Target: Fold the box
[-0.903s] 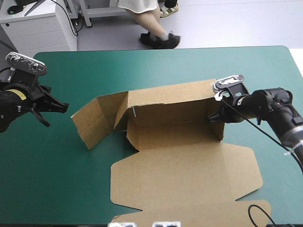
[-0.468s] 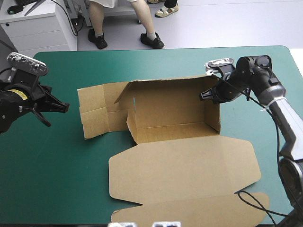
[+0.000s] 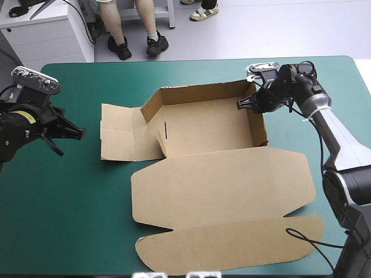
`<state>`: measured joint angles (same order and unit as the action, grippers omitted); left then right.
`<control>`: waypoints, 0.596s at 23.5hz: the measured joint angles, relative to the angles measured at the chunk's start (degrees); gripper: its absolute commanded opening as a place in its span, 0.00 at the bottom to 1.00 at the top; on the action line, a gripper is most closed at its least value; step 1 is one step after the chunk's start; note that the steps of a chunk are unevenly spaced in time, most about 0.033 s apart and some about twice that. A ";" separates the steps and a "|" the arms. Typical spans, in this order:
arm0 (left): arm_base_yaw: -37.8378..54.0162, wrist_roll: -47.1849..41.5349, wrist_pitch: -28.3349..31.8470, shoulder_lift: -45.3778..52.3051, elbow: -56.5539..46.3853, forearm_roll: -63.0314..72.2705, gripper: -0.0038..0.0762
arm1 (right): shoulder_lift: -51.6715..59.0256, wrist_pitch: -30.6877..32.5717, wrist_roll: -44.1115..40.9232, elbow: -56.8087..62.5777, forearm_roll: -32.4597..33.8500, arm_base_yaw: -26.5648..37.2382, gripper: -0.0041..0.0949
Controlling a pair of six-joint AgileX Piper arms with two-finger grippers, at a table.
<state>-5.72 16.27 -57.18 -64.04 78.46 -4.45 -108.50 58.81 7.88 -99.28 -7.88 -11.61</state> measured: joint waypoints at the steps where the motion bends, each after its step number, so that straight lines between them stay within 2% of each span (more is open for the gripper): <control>1: 0.00 0.00 -0.05 0.00 0.00 0.00 0.06 | -0.28 0.09 0.00 0.13 0.12 0.00 0.33; 4: 0.00 0.00 -0.05 0.00 0.00 0.03 0.06 | -1.46 2.63 0.06 0.43 0.17 0.00 0.57; 6: 0.00 0.00 -0.05 0.00 0.00 0.03 0.06 | -1.80 3.05 0.05 0.34 0.47 0.00 0.68; 7: 0.00 0.00 -0.05 0.00 0.00 0.03 0.06 | -1.85 3.21 -0.20 -0.02 1.08 0.00 0.71; 14: 0.00 0.00 0.12 0.00 0.00 0.03 0.06 | -1.31 11.67 -1.96 -11.04 3.56 0.00 0.71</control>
<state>-5.72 16.27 -57.05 -64.04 78.46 -4.43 -109.82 70.48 5.92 -110.32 -4.32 -11.61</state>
